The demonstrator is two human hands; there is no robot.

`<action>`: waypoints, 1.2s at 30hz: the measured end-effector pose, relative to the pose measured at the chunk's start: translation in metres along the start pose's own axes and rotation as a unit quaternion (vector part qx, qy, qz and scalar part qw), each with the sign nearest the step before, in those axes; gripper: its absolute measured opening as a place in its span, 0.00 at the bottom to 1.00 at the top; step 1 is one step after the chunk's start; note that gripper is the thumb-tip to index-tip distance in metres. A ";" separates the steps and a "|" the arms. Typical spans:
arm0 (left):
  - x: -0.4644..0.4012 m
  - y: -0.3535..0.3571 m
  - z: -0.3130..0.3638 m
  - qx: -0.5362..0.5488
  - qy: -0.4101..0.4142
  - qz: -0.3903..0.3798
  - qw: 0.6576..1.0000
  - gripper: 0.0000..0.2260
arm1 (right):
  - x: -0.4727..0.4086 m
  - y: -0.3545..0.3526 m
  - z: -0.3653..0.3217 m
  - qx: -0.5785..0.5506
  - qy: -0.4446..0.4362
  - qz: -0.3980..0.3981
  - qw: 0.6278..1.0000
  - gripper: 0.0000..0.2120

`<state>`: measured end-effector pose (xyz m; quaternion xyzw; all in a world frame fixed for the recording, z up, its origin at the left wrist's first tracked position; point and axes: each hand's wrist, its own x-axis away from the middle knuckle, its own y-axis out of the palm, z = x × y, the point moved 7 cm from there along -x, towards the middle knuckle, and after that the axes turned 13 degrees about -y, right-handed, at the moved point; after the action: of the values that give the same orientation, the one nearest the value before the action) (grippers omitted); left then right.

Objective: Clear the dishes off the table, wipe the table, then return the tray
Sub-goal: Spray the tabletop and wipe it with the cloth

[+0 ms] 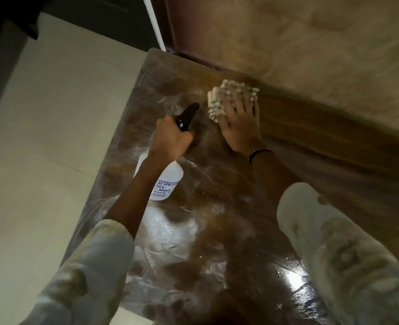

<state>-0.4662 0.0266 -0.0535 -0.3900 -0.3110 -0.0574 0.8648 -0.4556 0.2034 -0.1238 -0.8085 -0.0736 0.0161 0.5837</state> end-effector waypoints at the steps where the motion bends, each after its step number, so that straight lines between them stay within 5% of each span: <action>1: -0.003 -0.003 -0.001 0.011 -0.010 0.003 1.000 0.13 | 0.007 0.004 -0.011 0.002 -0.034 -0.015 0.999 0.26; 5: -0.009 -0.011 -0.005 0.022 -0.028 -0.003 0.999 0.14 | 0.050 0.004 0.004 0.014 -0.105 -0.034 0.994 0.24; 13: -0.012 -0.009 -0.004 0.036 0.009 -0.036 0.999 0.07 | -0.018 -0.003 0.019 0.017 0.084 0.035 0.996 0.26; 20: -0.017 -0.016 -0.001 0.052 0.007 -0.030 0.998 0.07 | 0.000 0.017 -0.042 -0.003 -0.065 -0.013 0.998 0.25; 36: -0.071 -0.064 -0.014 -0.007 -0.014 0.037 0.999 0.14 | 0.008 0.020 -0.036 0.012 -0.069 -0.009 0.997 0.24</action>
<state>-0.5377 -0.0370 -0.0606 -0.4086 -0.3080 -0.0218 0.8589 -0.4415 0.1640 -0.1310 -0.7978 -0.1212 0.0677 0.5867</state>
